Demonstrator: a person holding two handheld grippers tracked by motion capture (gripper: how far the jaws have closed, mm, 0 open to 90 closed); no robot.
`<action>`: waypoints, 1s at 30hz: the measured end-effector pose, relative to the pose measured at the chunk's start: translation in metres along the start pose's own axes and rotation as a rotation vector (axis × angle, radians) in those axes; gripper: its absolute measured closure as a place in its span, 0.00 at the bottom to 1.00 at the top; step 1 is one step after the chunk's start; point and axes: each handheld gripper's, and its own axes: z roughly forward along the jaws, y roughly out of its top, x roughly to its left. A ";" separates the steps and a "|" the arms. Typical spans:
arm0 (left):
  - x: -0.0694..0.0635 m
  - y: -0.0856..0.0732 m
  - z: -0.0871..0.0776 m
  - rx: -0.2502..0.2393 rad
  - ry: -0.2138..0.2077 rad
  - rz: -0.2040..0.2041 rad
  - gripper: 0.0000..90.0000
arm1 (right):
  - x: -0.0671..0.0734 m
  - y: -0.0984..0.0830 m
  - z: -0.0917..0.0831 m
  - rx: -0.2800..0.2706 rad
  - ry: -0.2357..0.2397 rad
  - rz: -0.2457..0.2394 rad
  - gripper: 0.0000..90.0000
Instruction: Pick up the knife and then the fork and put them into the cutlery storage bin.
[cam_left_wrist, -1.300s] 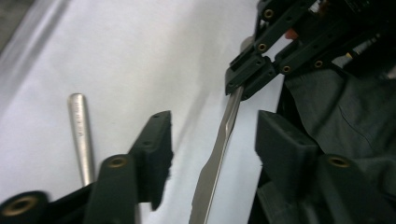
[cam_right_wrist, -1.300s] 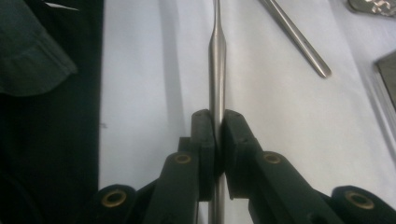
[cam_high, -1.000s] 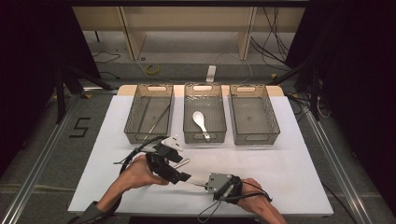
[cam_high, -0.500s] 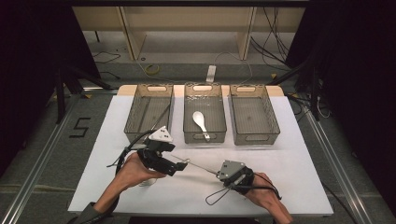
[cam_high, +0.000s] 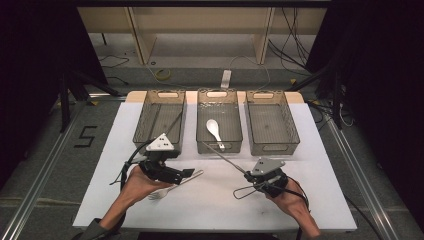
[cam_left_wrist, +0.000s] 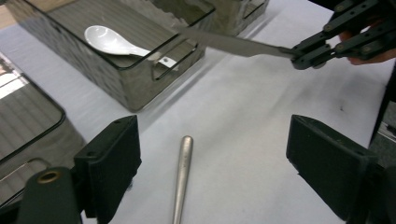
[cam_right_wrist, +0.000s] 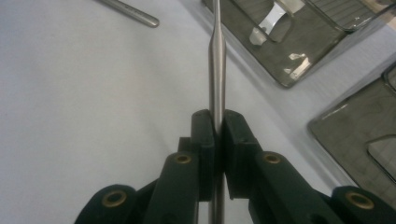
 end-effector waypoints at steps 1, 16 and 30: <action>0.002 -0.002 0.000 -0.002 0.006 -0.004 0.19 | -0.001 0.000 -0.001 -0.006 0.000 0.010 0.94; 0.011 -0.021 -0.002 -0.010 0.062 -0.036 0.19 | -0.042 -0.003 -0.022 -0.099 -0.061 0.196 0.94; 0.010 -0.030 -0.009 -0.040 0.076 -0.054 0.19 | -0.097 0.019 -0.022 -0.126 -0.174 0.309 0.94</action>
